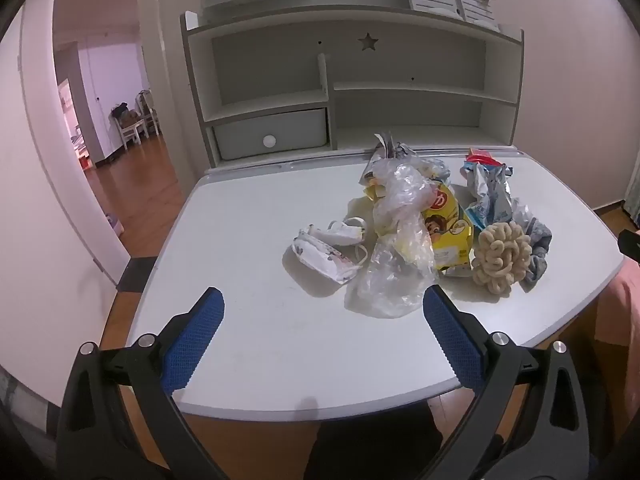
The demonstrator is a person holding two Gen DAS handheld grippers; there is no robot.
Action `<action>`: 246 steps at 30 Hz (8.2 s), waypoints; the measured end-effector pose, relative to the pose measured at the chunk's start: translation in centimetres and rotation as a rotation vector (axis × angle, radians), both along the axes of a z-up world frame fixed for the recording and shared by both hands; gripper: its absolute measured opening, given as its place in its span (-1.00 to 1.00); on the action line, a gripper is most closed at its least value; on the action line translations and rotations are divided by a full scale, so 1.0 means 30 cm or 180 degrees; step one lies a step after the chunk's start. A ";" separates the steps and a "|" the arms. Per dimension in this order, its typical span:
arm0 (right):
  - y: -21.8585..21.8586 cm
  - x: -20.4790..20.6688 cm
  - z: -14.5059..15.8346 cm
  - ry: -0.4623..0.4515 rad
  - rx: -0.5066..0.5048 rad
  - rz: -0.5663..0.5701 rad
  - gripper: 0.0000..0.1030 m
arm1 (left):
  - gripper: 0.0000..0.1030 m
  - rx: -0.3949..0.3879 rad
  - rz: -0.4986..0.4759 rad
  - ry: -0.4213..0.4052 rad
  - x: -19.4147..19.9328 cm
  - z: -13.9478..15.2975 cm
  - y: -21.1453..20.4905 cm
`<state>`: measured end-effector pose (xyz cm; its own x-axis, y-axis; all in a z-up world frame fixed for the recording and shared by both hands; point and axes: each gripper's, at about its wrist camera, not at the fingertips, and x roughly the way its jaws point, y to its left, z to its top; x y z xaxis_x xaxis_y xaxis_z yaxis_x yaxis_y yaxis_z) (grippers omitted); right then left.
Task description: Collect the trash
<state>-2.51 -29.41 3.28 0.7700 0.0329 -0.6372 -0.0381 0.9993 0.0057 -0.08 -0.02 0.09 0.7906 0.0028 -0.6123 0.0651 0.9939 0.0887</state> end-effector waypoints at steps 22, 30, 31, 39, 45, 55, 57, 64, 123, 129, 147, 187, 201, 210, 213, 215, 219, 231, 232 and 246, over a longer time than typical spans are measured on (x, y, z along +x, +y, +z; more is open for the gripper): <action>0.008 -0.005 0.005 -0.0024 0.0006 0.0009 0.89 | 0.88 -0.0024 0.0003 0.0010 0.000 0.001 0.018; 0.006 -0.005 0.004 -0.0025 0.0009 0.0009 0.89 | 0.88 -0.0023 0.0019 0.0021 0.006 0.008 0.019; 0.006 -0.005 0.003 -0.0026 0.0011 0.0007 0.89 | 0.88 -0.0024 0.0021 0.0024 0.005 0.007 0.019; 0.009 -0.006 0.006 -0.0023 0.0011 0.0003 0.89 | 0.88 -0.0016 0.0033 0.0033 0.008 0.005 0.022; 0.006 -0.005 0.006 -0.0023 0.0015 0.0010 0.89 | 0.88 -0.0015 0.0034 0.0047 0.014 -0.007 0.021; 0.006 -0.004 0.012 -0.0017 0.0010 0.0009 0.89 | 0.88 -0.0017 0.0042 0.0069 0.017 -0.016 0.026; 0.006 -0.004 0.011 -0.0018 0.0007 0.0009 0.89 | 0.88 -0.0017 0.0042 0.0075 0.018 -0.018 0.025; 0.006 -0.002 0.009 0.0000 0.0001 0.0022 0.89 | 0.88 -0.0012 0.0040 0.0099 0.023 -0.025 0.022; -0.074 0.337 -0.237 0.0892 0.0543 0.0037 -0.43 | -0.75 -0.0182 -0.0497 0.0424 0.370 0.012 0.112; -0.324 0.151 -0.135 0.0585 0.0606 -0.0374 -0.43 | -0.75 -0.0189 -0.1060 0.0247 0.317 0.082 -0.189; -1.298 -0.804 -0.484 0.0879 0.0891 -0.2917 -0.43 | -0.75 -0.0148 -0.4038 0.0808 -0.351 -0.274 -1.685; -1.397 -1.091 -0.967 0.1440 0.1605 -0.3231 0.06 | 0.29 0.0480 -0.4469 0.1671 -0.584 -0.883 -2.046; -1.334 -0.880 -0.642 0.0997 0.1183 -0.2879 0.39 | 0.70 0.0209 -0.4158 0.1182 -0.452 -0.533 -1.814; -0.961 -0.412 -0.193 0.0270 0.0777 -0.1672 0.60 | 0.79 -0.0044 -0.3164 0.0434 -0.196 -0.071 -1.277; -0.790 -0.265 -0.140 0.0238 0.0761 -0.1183 0.61 | 0.79 -0.0079 -0.2671 0.0344 -0.083 -0.005 -1.074; -0.655 -0.157 -0.125 0.0254 0.0754 -0.0815 0.61 | 0.79 -0.0099 -0.2248 0.0295 0.005 0.030 -0.897; -0.403 0.024 -0.143 0.0382 0.0741 -0.0162 0.61 | 0.79 -0.0025 -0.1394 0.0224 0.150 0.043 -0.544; 0.067 0.289 -0.233 0.0589 0.0689 0.0756 0.60 | 0.79 -0.0144 -0.0633 0.0395 0.335 -0.034 -0.163; 0.088 0.305 -0.239 0.0602 0.0679 0.0774 0.60 | 0.79 -0.0140 -0.0658 0.0398 0.344 -0.041 -0.169; 0.218 0.376 -0.288 0.0762 0.0600 0.1027 -0.45 | 0.36 -0.0030 -0.0621 0.0351 0.475 -0.094 -0.183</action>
